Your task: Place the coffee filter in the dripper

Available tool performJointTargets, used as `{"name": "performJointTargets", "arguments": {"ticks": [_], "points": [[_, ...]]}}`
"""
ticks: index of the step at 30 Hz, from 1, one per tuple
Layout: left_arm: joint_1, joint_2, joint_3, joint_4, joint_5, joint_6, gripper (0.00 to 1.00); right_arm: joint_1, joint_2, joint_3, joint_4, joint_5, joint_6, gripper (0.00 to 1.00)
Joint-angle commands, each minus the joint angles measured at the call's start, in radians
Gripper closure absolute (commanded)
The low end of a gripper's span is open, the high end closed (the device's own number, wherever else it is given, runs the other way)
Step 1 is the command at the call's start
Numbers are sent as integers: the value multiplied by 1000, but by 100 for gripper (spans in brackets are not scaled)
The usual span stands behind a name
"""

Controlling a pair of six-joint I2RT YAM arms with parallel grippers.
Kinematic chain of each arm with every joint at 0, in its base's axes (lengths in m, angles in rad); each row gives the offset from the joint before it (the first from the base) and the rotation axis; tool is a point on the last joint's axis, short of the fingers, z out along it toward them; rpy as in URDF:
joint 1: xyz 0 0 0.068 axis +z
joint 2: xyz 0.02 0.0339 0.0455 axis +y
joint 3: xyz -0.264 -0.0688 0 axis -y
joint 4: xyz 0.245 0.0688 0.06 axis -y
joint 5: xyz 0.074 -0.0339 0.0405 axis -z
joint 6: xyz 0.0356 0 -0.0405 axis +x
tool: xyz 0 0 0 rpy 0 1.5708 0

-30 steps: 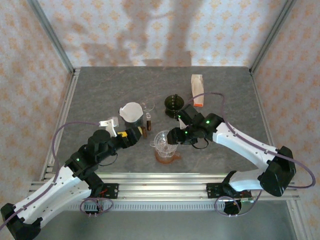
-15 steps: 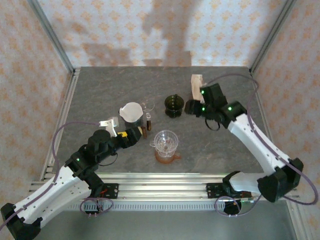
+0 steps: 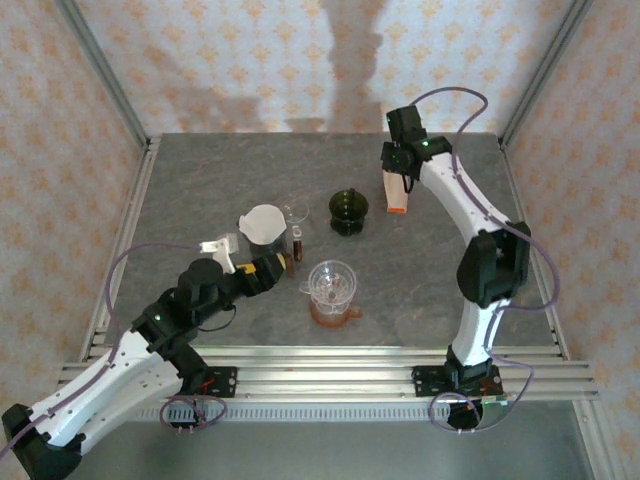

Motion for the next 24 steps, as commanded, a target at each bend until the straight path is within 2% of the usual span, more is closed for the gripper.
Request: {"name": "performJointTargets", "arguments": {"ticks": [1,15,24], "points": [[-4,8,-11,16,7,17,0,-18,76,96,-84,63,-50,68],[-3,80,-29,71,7,25,0,-53,266,285,-128,22,-29,73],[-3,102,-28,84,-6,25,0,-69,302,299,-135,4,-25,75]]}}
